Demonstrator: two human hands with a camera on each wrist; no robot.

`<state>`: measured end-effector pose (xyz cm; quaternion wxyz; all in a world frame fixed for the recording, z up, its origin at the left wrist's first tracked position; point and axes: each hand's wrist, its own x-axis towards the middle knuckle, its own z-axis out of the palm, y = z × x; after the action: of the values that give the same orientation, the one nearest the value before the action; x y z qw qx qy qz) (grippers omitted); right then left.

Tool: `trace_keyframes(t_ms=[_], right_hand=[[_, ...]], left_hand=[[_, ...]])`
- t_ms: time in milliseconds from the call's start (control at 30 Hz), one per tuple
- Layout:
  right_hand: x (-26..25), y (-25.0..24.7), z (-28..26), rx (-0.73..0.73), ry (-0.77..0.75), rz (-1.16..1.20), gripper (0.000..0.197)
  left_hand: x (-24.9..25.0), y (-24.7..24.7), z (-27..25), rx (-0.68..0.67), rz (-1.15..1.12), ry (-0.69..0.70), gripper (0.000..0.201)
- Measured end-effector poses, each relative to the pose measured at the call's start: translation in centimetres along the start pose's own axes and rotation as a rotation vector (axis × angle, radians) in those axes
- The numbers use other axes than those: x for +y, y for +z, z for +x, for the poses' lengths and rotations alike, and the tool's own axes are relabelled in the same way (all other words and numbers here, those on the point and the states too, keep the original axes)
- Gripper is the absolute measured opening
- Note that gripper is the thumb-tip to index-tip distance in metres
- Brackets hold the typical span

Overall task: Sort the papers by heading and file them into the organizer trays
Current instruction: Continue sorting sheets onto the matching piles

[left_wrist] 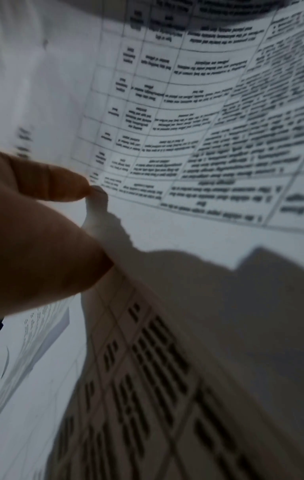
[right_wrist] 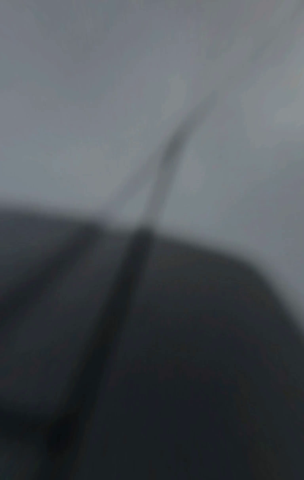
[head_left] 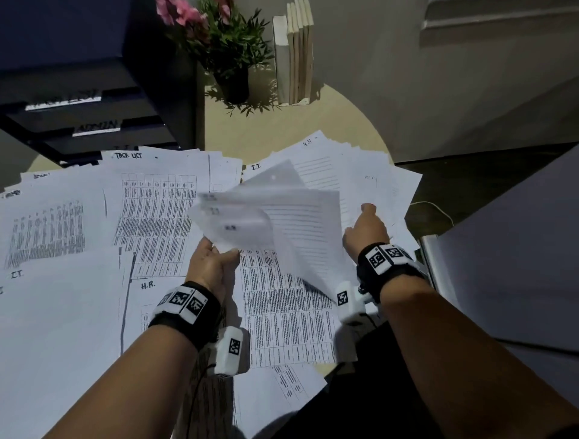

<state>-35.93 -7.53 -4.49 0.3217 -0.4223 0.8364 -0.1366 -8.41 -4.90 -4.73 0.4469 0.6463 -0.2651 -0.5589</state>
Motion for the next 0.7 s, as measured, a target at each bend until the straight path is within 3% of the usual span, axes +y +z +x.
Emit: trace_keyframes(t_ms=[67, 167, 267, 333, 400, 467, 533, 600, 700], right_hand=[[0.5, -0.4, 0.3, -0.025, -0.06, 0.045, 0.011], [1.9, -0.9, 0.1, -0.045, -0.111, 0.368, 0.021], [2.6, -1.7, -1.1, -0.097, -0.087, 0.679, 0.028], [2.7, -2.1, -1.7, -0.24, -0.079, 0.839, 0.031], [2.9, -2.0, -1.7, -0.369, -0.088, 0.938, 0.057], [3.0, -2.0, -1.8, -0.351, -0.115, 0.869, 0.059], [2.8, -2.1, -1.9, -0.233, -0.166, 0.661, 0.036], [2.5, -2.6, -1.7, -0.128, -0.192, 0.454, 0.022], [1.8, -3.6, -1.5, -0.068, -0.221, 0.438, 0.012]], left_hand=[[-0.1, 0.4, -0.1, 0.044, 0.092, 0.058, 0.026], [0.0, 1.2, 0.1, 0.099, 0.081, 0.099, 0.006], [0.7, 1.8, 0.5, 0.096, 0.095, 0.003, 0.054], [1.3, 1.8, 0.6, 0.05, 0.112, -0.013, 0.066], [1.7, 2.1, 0.3, -0.001, 0.179, 0.053, 0.078], [2.0, 2.4, -0.3, -0.051, 0.273, 0.16, 0.093], [2.2, 2.5, -0.8, -0.068, 0.388, 0.235, 0.1], [2.1, 2.4, -1.0, -0.048, 0.49, 0.29, 0.085], [1.7, 2.1, -0.5, 0.007, 0.58, 0.266, 0.047]])
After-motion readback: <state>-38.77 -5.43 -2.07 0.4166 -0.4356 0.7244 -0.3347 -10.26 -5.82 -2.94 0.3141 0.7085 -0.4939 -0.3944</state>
